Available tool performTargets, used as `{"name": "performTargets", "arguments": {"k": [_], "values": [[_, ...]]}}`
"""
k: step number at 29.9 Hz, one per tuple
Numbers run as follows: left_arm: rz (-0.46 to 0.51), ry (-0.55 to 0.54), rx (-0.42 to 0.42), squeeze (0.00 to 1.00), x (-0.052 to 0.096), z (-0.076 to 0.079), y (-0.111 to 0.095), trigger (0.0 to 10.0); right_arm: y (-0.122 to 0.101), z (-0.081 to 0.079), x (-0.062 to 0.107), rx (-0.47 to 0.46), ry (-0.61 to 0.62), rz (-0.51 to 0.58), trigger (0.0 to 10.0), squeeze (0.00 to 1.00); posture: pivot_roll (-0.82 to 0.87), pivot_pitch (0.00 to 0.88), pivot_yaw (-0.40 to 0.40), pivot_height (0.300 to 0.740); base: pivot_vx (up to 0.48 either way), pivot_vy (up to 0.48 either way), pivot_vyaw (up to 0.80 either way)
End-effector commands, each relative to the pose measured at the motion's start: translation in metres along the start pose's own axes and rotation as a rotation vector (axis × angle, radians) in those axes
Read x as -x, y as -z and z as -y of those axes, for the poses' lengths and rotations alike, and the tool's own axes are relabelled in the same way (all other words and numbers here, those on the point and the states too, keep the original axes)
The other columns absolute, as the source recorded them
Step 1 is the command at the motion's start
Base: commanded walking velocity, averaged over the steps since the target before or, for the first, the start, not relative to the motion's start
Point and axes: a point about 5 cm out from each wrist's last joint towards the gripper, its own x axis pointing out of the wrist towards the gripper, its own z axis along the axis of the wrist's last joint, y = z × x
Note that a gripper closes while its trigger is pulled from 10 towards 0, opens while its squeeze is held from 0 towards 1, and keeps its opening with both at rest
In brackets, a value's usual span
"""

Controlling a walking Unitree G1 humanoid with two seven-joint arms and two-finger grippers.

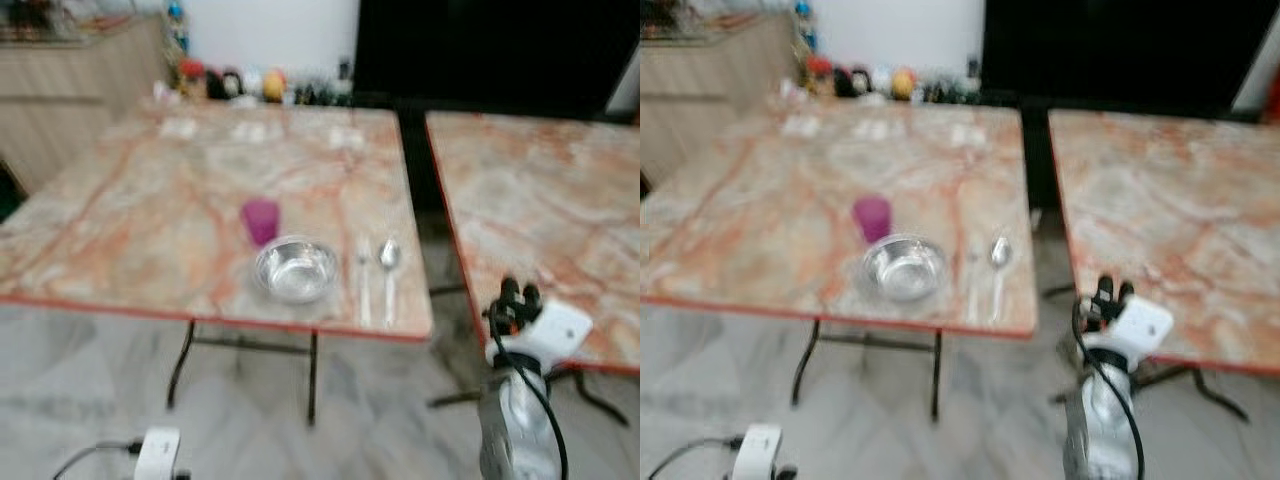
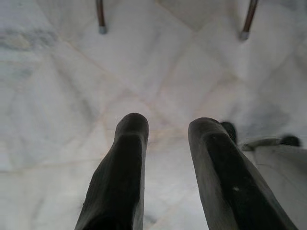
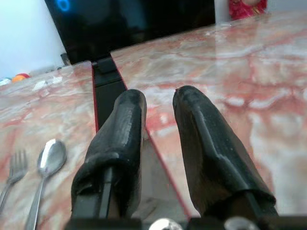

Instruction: Setting the table

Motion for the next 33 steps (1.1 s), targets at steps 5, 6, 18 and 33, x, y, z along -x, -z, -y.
{"name": "performTargets", "arguments": {"k": [5,6,18,33], "values": [[0.003,0.008,0.017,0.0,-0.001,0.0054,-0.0008,10.0,-0.0002,0.0079,0.0001,0.022,0.013,-0.004,10.0,0.0,0.11,0.0,-0.012,0.74,0.0,0.48,0.0],[0.003,0.009,0.017,0.0,-0.001,0.0058,-0.0008,10.0,-0.0002,0.0082,0.0,0.022,0.013,-0.004,10.0,0.0,0.11,0.0,-0.012,0.74,0.0,0.48,0.0],[0.008,0.008,0.016,0.0,-0.001,0.0072,-0.0008,10.0,-0.0001,0.0067,-0.0003,0.023,0.006,-0.007,10.0,0.0,0.11,0.0,-0.016,0.74,0.0,0.171,0.0],[0.004,0.016,0.002,0.0,-0.0008,0.0093,0.0011,10.0,0.0,0.0072,0.0,0.024,-0.002,-0.013,10.0,0.0,0.1,0.005,-0.021,0.74,0.0,0.224,0.0]]}}
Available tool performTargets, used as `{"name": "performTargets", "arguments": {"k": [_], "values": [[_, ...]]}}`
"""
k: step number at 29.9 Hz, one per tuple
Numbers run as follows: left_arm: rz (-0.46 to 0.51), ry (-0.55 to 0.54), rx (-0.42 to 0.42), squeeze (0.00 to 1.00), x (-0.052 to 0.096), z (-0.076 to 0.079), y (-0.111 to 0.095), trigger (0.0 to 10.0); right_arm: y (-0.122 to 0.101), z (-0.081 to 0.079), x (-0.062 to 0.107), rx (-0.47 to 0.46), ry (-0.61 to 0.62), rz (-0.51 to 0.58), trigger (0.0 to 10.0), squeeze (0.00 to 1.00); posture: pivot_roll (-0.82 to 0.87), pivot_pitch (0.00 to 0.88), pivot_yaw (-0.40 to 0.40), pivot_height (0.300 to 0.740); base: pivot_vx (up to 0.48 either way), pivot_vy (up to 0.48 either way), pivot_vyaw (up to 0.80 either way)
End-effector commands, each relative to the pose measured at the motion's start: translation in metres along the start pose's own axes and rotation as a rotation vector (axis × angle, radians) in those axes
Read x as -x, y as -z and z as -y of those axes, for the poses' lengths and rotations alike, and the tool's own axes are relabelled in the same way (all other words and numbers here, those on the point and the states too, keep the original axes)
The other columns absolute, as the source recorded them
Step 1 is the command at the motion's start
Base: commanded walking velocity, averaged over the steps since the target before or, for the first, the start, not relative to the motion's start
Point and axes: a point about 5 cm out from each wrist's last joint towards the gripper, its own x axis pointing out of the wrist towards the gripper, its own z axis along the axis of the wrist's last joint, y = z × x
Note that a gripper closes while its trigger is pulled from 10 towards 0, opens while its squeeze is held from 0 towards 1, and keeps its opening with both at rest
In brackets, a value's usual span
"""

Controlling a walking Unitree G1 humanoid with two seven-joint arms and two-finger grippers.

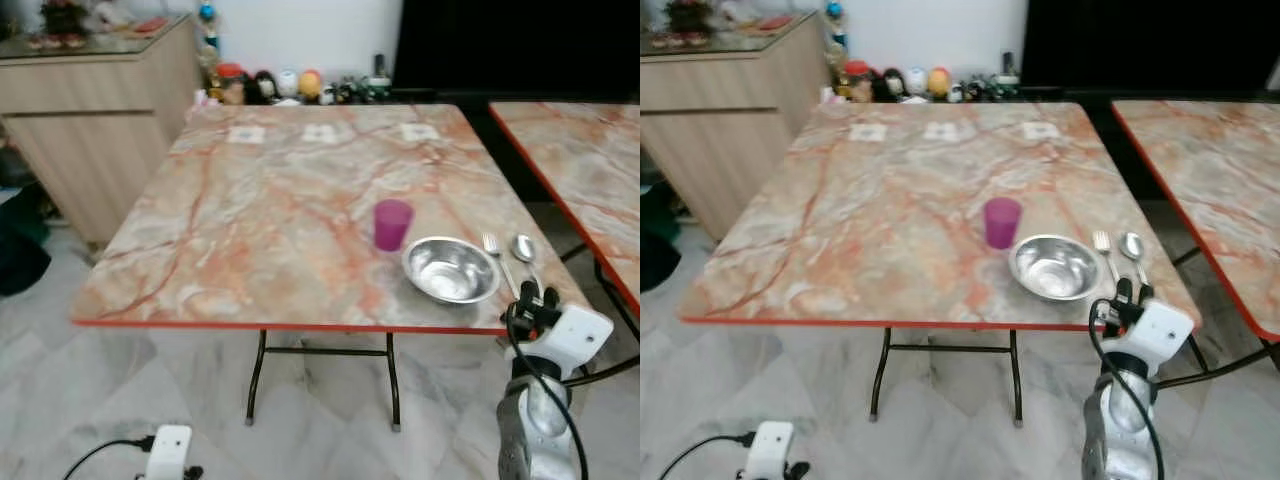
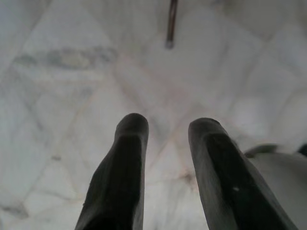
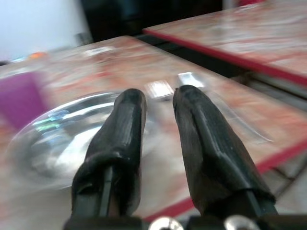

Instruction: Setting the table

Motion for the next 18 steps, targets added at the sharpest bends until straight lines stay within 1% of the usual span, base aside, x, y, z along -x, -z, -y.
{"name": "performTargets", "arguments": {"k": [1,2,4,9,12,18], "values": [[-0.008,0.026,0.003,0.0,-0.0005,0.0084,0.0024,10.0,-0.0068,0.0048,-0.004,0.015,0.004,0.024,10.0,0.0,0.1,0.005,-0.021,0.74,0.0,0.0,0.0],[-0.001,0.03,-0.011,0.0,-0.0005,0.0086,0.0016,10.0,-0.0067,0.0043,-0.0039,0.015,0.004,0.024,10.0,0.0,0.1,0.007,-0.02,0.74,0.0,0.0,0.0],[-0.003,0.031,-0.018,0.0,-0.0005,0.0085,0.0018,10.0,-0.0066,0.0041,-0.0038,0.014,0.003,0.024,10.0,0.0,0.11,0.007,-0.021,0.74,0.0,-0.281,0.0],[-0.007,0.027,-0.02,0.0,-0.0003,0.0081,0.0025,10.0,-0.0061,0.0043,-0.0034,0.013,0.004,0.022,10.0,0.0,0.11,0.007,-0.02,0.74,0.0,-0.409,0.0],[-0.009,0.024,-0.02,0.0,-0.0002,0.0076,0.0031,10.0,-0.006,0.0045,-0.0034,0.014,0.005,0.021,10.0,0.0,0.11,0.008,-0.02,0.74,0.0,-0.262,0.0],[-0.008,0.023,-0.031,0.0,0.0001,0.0074,0.0037,10.0,-0.0058,0.0046,-0.0036,0.013,0.005,0.02,10.0,0.0,0.11,0.008,-0.02,0.74,0.0,0.0,0.0]]}}
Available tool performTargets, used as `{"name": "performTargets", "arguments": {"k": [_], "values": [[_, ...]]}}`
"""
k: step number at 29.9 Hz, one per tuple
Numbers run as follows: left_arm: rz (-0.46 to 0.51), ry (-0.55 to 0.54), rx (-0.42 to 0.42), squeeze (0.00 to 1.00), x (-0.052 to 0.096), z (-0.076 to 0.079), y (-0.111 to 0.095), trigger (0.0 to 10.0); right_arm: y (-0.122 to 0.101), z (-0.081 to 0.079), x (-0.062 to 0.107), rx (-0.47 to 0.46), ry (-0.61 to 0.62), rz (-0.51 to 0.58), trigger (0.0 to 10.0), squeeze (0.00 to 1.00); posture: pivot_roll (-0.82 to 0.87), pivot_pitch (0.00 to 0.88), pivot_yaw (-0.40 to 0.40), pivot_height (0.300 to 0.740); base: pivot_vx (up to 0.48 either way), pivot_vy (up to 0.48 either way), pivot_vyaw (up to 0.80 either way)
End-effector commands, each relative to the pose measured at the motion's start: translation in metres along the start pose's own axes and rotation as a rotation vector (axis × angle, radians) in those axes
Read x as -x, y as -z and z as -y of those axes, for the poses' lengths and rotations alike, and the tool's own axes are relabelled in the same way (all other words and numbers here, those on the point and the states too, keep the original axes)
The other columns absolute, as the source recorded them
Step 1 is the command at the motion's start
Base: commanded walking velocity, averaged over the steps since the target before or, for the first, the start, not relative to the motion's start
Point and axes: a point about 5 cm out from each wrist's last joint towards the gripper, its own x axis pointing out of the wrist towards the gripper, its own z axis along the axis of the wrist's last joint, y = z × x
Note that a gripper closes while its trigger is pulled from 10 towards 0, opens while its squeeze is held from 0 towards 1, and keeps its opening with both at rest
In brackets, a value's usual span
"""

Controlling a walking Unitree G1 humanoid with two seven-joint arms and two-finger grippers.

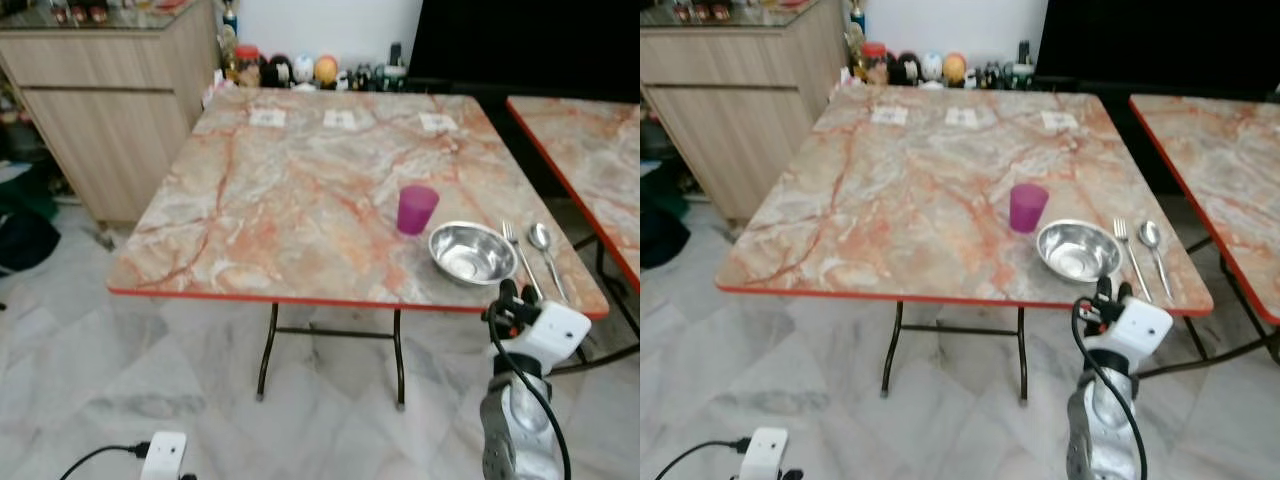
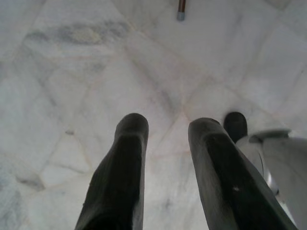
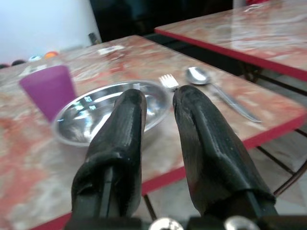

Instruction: Setting the table

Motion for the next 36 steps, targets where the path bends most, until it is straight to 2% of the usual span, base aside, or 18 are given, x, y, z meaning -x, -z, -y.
{"name": "performTargets", "arguments": {"k": [1,7,13,14,27,28,29,36], "values": [[-0.009,0.004,-0.014,0.0,0.0005,0.0003,0.0023,10.0,0.0001,-0.0002,0.0004,-0.003,0.004,-0.002,10.0,0.0,0.11,0.008,-0.02,0.74,0.0,0.0,0.0],[-0.013,0.003,-0.017,0.0,0.0005,0.0005,0.0029,10.0,0.0003,-0.0002,0.0001,-0.003,0.004,-0.004,10.0,0.0,0.11,0.008,-0.02,0.74,0.0,-0.301,0.0],[-0.021,0.006,-0.012,0.0,0.0006,0.0015,0.0043,10.0,0.001,-0.0009,0.0003,-0.004,0.001,-0.008,10.0,0.0,0.11,0.005,-0.02,0.74,0.0,0.0,0.0],[-0.021,0.005,-0.01,0.0,0.0006,0.0017,0.0045,10.0,0.0015,-0.0012,0.0005,-0.006,-0.001,-0.01,10.0,1.0,0.11,0.002,-0.02,0.74,0.0,0.0,0.0],[-0.017,0.011,0.005,0.0,0.0006,0.0032,0.0048,10.0,0.0025,-0.0043,-0.0003,-0.015,-0.025,-0.016,10.0,1.0,0.1,0.0,-0.02,0.74,0.0,0.0,0.0],[-0.017,0.011,0.006,0.0,0.0006,0.0034,0.0048,10.0,0.0027,-0.0049,-0.0005,-0.014,-0.029,-0.018,10.0,0.91,0.1,0.0,-0.02,0.74,0.0,0.0,0.0],[-0.017,0.012,0.008,0.0,0.0006,0.0037,0.005,10.0,0.0031,-0.0056,-0.0006,-0.012,-0.034,-0.02,10.0,0.0,0.1,0.0,-0.021,0.74,0.0,0.0,0.0],[-0.023,0.014,0.007,0.0,0.0007,0.004,0.0059,10.0,0.0046,-0.009,-0.0012,-0.015,-0.048,-0.026,10.0,0.0,0.1,0.0,-0.02,0.74,0.0,0.0,0.0]]}}
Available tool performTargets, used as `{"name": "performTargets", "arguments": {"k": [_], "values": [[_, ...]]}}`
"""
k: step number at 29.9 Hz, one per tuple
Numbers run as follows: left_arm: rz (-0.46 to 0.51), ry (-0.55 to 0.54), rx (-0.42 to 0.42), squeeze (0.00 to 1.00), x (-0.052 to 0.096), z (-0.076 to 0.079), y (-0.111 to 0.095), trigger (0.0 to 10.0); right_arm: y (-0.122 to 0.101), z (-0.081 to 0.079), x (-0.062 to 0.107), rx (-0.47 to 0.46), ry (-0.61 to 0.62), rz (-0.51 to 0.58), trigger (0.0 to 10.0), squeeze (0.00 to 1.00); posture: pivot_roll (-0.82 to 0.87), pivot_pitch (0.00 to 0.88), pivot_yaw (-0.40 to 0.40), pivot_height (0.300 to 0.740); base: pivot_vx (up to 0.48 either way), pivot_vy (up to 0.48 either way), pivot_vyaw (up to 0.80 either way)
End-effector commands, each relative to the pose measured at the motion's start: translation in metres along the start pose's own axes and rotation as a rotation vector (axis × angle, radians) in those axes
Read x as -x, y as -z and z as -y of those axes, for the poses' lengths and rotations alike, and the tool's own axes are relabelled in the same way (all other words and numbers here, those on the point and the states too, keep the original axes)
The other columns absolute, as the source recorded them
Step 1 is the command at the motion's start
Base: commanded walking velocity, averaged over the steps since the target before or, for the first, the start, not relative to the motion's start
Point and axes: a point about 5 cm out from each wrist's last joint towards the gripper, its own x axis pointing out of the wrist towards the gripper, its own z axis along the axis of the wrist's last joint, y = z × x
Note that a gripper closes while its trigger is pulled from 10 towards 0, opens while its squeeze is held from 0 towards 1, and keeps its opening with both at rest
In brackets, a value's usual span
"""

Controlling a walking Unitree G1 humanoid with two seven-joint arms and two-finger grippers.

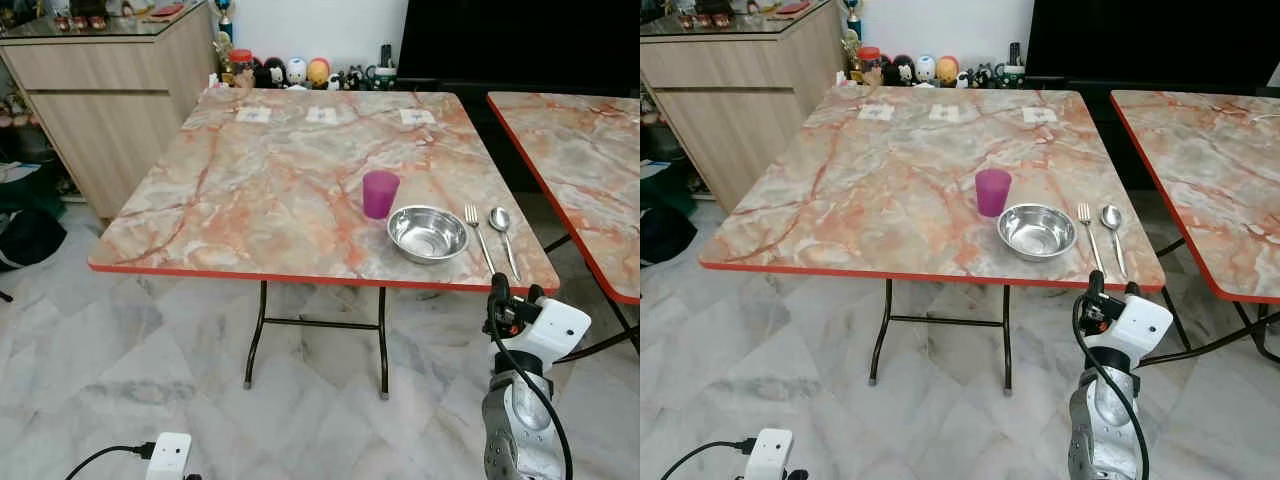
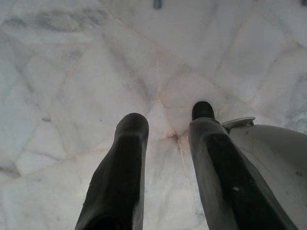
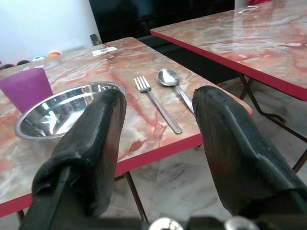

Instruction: Setting the table

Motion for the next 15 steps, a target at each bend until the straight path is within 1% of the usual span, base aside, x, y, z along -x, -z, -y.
{"name": "performTargets", "arguments": {"k": [1,2,3,4,6,7,8,9,14,15], "values": [[-0.018,0.0,0.003,0.0,0.0009,-0.0014,0.0039,10.0,0.0022,-0.0038,-0.0016,-0.007,-0.013,-0.017,10.0,0.0,0.1,0.0,-0.02,0.74,0.0,0.0,0.0],[-0.018,0.0,0.003,0.0,0.0008,-0.0015,0.0038,10.0,0.0023,-0.0043,-0.0017,-0.008,-0.016,-0.017,10.0,0.0,0.1,0.0,-0.02,0.74,0.0,0.0,0.0],[-0.019,0.0,0.004,0.0,0.0008,-0.0014,0.0039,10.0,0.0026,-0.0047,-0.0017,-0.012,-0.023,-0.018,10.0,0.94,0.1,0.0,-0.024,0.74,0.0,0.0,0.0],[-0.019,-0.001,0.004,0.0,0.0008,-0.0013,0.0038,10.0,0.0027,-0.0051,-0.0018,-0.015,-0.03,-0.018,10.0,1.0,0.1,0.0,-0.024,0.74,0.0,0.0,0.0],[-0.018,-0.002,0.006,0.0,0.0006,-0.0018,0.0029,10.0,0.0021,-0.0058,-0.0022,-0.003,-0.034,-0.014,10.0,1.0,0.1,0.0,-0.026,0.74,0.0,0.0,0.0],[-0.016,-0.004,0.008,0.0,0.0004,-0.0025,0.0018,10.0,0.0017,-0.0058,-0.0027,0.004,-0.03,-0.014,10.0,0.73,0.1,0.0,-0.025,0.74,0.0,0.0,0.0],[-0.016,-0.004,0.008,0.0,0.0004,-0.0025,0.0018,10.0,0.0017,-0.0058,-0.0027,0.004,-0.03,-0.014,10.0,0.73,0.1,0.0,-0.025,0.74,0.0,0.0,0.0],[-0.014,-0.005,0.01,0.0,0.0002,-0.003,0.0008,10.0,0.0017,-0.0057,-0.003,-0.001,-0.027,-0.015,10.0,0.0,0.1,0.0,-0.025,0.74,0.0,0.0,0.0],[-0.011,-0.004,0.013,0.0,0.0001,-0.003,0.0001,10.0,0.003,-0.004,-0.0013,0.003,-0.028,-0.022,10.0,0.0,0.1,0.0,-0.026,0.74,0.0,0.0,0.0],[-0.011,-0.003,0.013,0.0,0.0001,-0.0027,0.0003,10.0,0.0032,-0.0036,-0.0009,0.003,-0.028,-0.023,10.0,0.0,0.1,0.0,-0.026,0.74,0.244,0.0,0.0]]}}
